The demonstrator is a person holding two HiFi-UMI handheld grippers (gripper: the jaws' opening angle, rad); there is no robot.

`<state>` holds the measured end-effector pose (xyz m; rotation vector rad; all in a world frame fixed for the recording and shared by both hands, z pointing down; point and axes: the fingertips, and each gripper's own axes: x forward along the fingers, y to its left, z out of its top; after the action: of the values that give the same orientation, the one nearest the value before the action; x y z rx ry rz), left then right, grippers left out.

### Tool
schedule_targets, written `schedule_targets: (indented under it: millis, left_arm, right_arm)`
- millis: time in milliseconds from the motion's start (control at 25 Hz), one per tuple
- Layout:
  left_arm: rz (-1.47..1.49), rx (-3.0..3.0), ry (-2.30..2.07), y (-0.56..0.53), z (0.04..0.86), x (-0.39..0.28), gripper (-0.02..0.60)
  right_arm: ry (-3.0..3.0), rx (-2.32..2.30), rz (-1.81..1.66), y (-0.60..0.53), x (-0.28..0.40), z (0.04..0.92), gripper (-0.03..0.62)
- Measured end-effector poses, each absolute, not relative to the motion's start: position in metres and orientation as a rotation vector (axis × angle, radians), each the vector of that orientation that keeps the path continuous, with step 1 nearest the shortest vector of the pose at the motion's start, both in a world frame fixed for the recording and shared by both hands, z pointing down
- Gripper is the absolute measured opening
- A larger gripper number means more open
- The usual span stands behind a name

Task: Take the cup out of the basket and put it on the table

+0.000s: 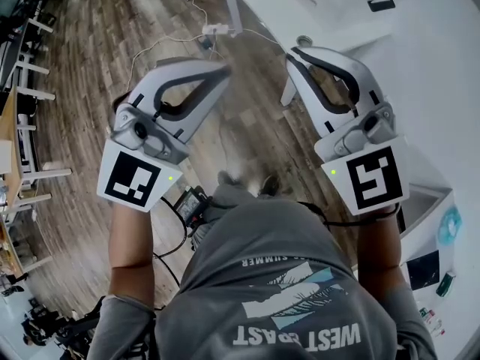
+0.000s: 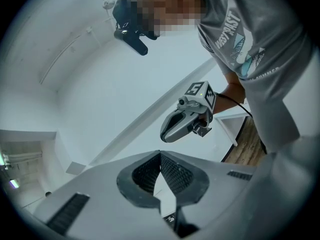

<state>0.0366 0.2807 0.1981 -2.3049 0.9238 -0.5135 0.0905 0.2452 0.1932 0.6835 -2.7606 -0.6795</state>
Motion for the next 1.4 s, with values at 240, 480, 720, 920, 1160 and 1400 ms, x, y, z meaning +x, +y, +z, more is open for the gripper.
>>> schedule_targets:
  millis: [240, 480, 720, 920, 1160, 1400]
  left_arm:
    - [-0.509, -2.288, 0.924, 0.270, 0.199, 0.025, 0.009]
    - [-0.477, -2.296, 0.881, 0.242, 0.204, 0.002, 0.009]
    - [-0.392, -2.306, 0.821, 0.212, 0.197, -0.023, 0.009]
    - [-0.301, -2.332, 0.786, 0.188, 0.201, -0.047, 0.009]
    - [-0.241, -2.369, 0.731, 0.167, 0.206, -0.046, 0.009]
    - [-0.251, -2.378, 0.706, 0.144, 0.209, -0.027, 0.009]
  right_arm:
    - [-2.703, 0.733, -0.749, 0.232, 0.086, 0.197, 0.021]
    - [-2.649, 0.837, -0.705, 0.208, 0.073, 0.199, 0.021]
    - [-2.577, 0.913, -0.719, 0.181, 0.053, 0.189, 0.021]
    - [-2.487, 0.956, -0.725, 0.164, 0.037, 0.190, 0.021]
    - [-2.428, 1.021, -0.709, 0.147, 0.039, 0.190, 0.021]
    - [-2.418, 1.045, -0.700, 0.122, 0.060, 0.192, 0.021]
